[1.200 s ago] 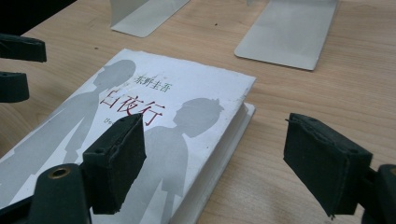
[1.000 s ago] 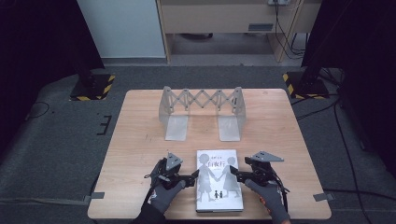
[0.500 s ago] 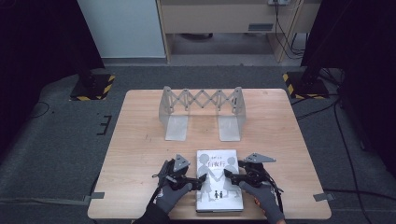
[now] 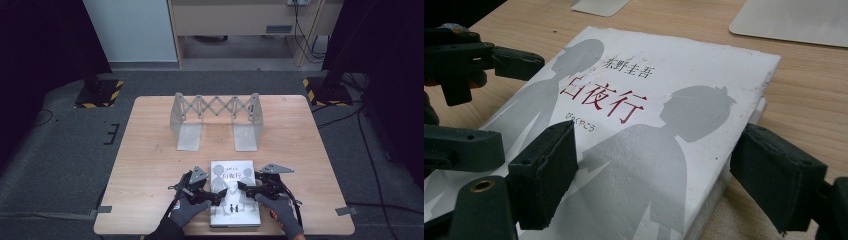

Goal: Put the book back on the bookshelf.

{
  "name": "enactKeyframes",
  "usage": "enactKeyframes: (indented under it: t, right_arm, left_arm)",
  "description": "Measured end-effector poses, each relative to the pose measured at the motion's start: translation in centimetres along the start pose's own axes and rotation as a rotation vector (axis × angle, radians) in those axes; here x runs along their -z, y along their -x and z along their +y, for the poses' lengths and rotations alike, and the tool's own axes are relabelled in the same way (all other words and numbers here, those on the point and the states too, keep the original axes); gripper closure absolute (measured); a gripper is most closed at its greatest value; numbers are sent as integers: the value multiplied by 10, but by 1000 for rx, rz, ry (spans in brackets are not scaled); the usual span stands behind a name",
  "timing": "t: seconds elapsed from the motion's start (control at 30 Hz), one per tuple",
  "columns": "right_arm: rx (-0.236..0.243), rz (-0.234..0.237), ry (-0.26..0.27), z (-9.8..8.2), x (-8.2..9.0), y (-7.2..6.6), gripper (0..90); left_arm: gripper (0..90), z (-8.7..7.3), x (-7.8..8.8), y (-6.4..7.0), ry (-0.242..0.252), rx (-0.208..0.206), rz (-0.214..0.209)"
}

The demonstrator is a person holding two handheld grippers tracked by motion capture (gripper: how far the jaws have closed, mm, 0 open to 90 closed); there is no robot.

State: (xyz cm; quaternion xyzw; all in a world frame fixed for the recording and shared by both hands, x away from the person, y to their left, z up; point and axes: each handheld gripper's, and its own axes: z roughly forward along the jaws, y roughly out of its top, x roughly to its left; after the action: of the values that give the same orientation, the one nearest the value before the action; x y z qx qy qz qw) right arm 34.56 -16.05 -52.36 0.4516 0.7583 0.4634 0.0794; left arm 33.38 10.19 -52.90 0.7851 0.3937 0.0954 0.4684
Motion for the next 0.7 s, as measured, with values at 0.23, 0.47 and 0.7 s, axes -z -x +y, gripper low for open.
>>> enactKeyframes:
  t: [0.23,0.47,0.7]
  right_arm:
    - [15,-10,4,1,1,-1,195]
    - [25,-7,35,3,4,-2,206]
    - [16,17,100,8,8,-2,210]
  left_arm:
    - [0,-1,-2,1,13,8,-8]
    - [15,0,0,2,20,10,-16]
    - [76,2,8,0,18,25,-25]
